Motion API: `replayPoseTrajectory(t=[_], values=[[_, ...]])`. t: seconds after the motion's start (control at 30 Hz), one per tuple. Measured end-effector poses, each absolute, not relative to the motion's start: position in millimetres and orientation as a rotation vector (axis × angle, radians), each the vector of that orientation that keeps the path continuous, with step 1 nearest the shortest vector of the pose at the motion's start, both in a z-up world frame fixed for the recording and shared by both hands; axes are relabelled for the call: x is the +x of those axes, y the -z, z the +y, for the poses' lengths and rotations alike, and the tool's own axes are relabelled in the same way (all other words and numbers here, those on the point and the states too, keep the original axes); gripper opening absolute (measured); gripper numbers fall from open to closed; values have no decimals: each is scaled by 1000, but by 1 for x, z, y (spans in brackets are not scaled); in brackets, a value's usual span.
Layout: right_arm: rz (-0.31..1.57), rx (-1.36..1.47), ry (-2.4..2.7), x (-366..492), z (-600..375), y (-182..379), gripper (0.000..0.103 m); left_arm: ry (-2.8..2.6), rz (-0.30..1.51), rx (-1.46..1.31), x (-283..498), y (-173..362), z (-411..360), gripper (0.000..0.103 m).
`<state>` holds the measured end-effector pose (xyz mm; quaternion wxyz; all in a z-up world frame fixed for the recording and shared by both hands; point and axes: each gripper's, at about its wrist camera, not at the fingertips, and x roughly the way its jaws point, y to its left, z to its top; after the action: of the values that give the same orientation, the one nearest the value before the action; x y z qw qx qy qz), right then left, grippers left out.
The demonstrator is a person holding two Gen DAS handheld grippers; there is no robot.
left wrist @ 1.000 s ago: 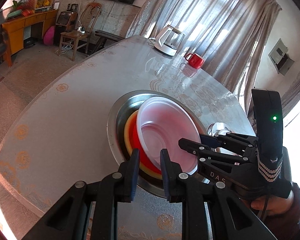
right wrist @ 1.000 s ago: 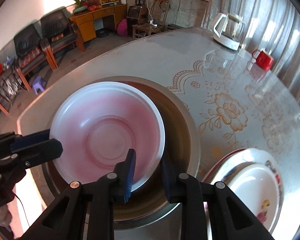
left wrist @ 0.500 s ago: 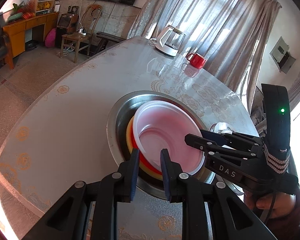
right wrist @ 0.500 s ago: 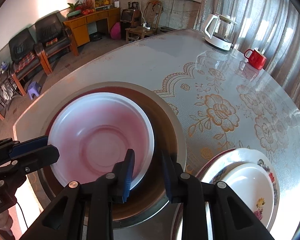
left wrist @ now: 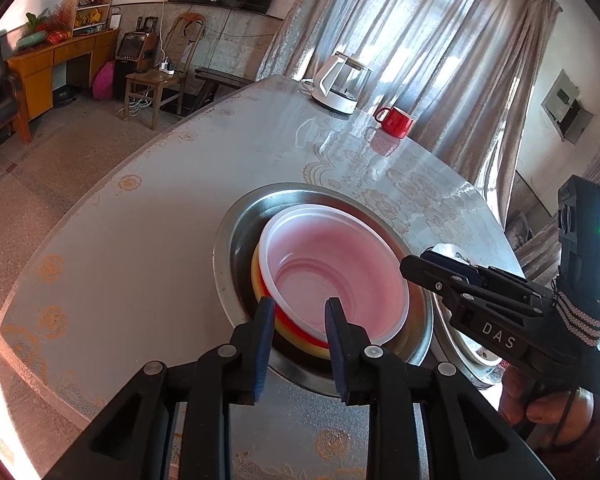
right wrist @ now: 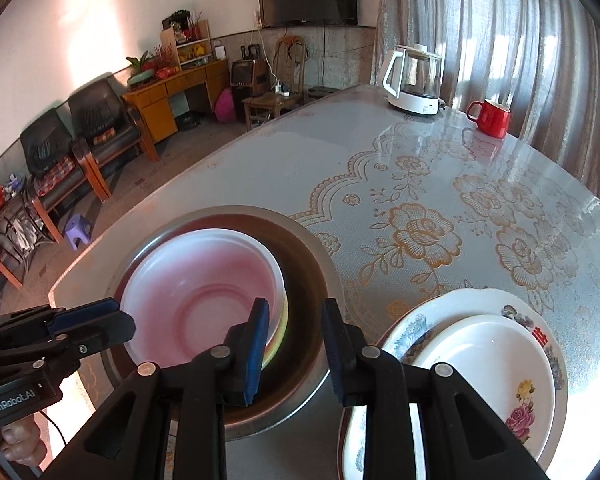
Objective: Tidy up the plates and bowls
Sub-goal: 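Withdraw the left gripper from the nested bowls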
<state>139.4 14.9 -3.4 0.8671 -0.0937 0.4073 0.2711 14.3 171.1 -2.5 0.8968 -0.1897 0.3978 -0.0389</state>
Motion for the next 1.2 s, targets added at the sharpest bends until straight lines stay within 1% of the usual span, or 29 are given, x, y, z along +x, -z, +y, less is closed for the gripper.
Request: replayPoseTrajectory(t=[0.13, 0.43, 0.6, 1.2], values=[[876, -175, -582, 137, 13, 9, 26, 86, 824, -380, 14, 2, 169, 26], [860, -184, -574, 133, 14, 10, 25, 58, 827, -342, 16, 2, 163, 27], [858, -158, -562, 136, 10, 10, 26, 44, 818, -328, 13, 1, 163, 30], [852, -88, -546, 134, 1, 11, 26, 32, 801, -314, 6, -3, 160, 31]])
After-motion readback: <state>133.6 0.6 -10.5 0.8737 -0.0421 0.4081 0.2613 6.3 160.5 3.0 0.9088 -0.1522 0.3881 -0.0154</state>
